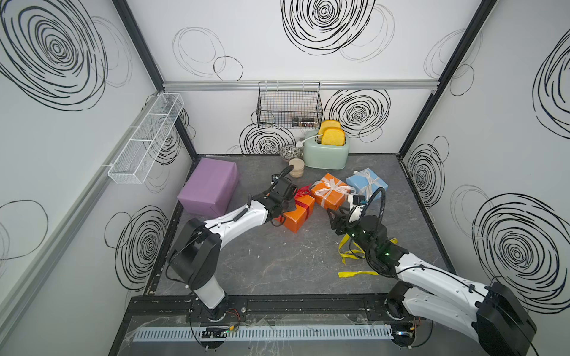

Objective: Untie the ribbon bows on the gift boxes
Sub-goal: Move the gift box to the center of the board.

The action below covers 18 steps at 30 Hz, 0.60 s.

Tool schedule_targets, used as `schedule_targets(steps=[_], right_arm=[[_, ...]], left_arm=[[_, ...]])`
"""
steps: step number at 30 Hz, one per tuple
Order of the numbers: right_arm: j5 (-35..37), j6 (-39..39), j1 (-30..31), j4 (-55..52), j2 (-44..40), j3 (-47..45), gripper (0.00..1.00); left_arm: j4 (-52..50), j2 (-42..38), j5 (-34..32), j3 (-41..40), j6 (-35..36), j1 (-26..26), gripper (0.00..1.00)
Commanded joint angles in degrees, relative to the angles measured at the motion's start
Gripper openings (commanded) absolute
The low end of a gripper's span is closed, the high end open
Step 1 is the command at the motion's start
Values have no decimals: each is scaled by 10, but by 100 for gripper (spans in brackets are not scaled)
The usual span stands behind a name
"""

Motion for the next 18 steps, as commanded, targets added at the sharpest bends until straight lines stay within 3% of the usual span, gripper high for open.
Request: schedule_targets(steps=[1,7,16,18], right_arm=[[17,13,0,-1,-2,4,59],[24,18,0,-3,13,7,59],[23,37,-12,-8,53,15,60],[20,40,-15,-10,61,17,60]], left_arm=[[9,-28,6,-50,-41,-41,11],[1,-66,-44,-68,-48,-91,11],[5,-115,-52,-58,2,-90,16],[13,-126,-43,-59,10,-85,11]])
